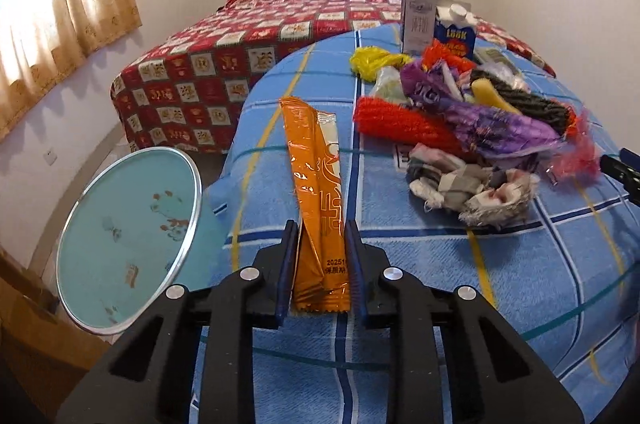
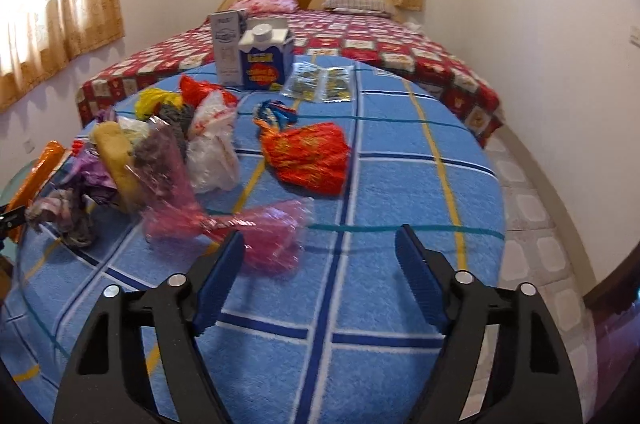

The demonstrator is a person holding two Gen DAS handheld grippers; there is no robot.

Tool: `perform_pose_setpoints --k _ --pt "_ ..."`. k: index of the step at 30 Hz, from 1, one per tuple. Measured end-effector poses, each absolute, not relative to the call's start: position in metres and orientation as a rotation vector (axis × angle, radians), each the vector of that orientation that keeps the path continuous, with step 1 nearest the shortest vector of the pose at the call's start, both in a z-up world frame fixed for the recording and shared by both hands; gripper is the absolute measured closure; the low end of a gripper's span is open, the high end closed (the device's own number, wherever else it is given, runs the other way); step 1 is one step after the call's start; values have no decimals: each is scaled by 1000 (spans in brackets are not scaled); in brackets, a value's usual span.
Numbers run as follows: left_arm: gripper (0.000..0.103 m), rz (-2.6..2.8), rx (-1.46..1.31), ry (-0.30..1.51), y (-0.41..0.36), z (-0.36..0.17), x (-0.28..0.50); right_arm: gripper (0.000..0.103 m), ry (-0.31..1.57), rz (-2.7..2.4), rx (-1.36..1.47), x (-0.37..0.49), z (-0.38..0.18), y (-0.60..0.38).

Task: Collect trash
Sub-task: 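Grasp the orange snack wrapper from the table with the left tool, then carry the orange wrapper to the bin with the left tool while the right grasps a pink bag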

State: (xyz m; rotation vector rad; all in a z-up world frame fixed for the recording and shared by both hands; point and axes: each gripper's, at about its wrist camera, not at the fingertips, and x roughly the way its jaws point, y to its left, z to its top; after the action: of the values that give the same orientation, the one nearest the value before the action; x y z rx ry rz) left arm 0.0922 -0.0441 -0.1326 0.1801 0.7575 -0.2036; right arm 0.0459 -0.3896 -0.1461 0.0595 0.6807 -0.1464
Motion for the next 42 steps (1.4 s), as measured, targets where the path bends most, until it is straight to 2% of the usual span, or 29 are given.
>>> perform_pose_setpoints --k 3,8,9,15,17,21,28,30,31,32,35,42 --pt "79 -193 205 717 -41 -124 86 31 690 -111 68 54 -145 -389" --pt "79 -166 228 705 -32 -118 83 52 753 -22 96 65 -156 -387" --pt "79 -164 229 710 -29 -118 82 54 757 -9 104 65 -156 -386" --pt "79 -131 248 703 -16 -117 80 54 670 -19 93 49 -131 -384" --pt "79 -123 249 701 -13 -116 81 47 645 -27 99 49 -122 -384" --pt "79 -118 250 699 -10 -114 82 47 640 -34 74 64 -115 -382" --pt "79 -116 251 715 -6 -116 84 48 810 1 67 108 -147 -386" --pt "79 -111 253 716 -4 -117 85 54 816 32 61 103 -150 -383" --pt "79 -110 254 718 -4 -118 85 64 817 55 61 101 -150 -381" --pt "79 -109 252 723 -4 -119 86 68 817 67 69 100 -150 -381" --pt "79 -111 253 725 -5 -120 86 76 809 98 74 94 -148 -378" --pt "79 -99 247 685 -1 -106 81 79 725 116 111 77 -122 -376"
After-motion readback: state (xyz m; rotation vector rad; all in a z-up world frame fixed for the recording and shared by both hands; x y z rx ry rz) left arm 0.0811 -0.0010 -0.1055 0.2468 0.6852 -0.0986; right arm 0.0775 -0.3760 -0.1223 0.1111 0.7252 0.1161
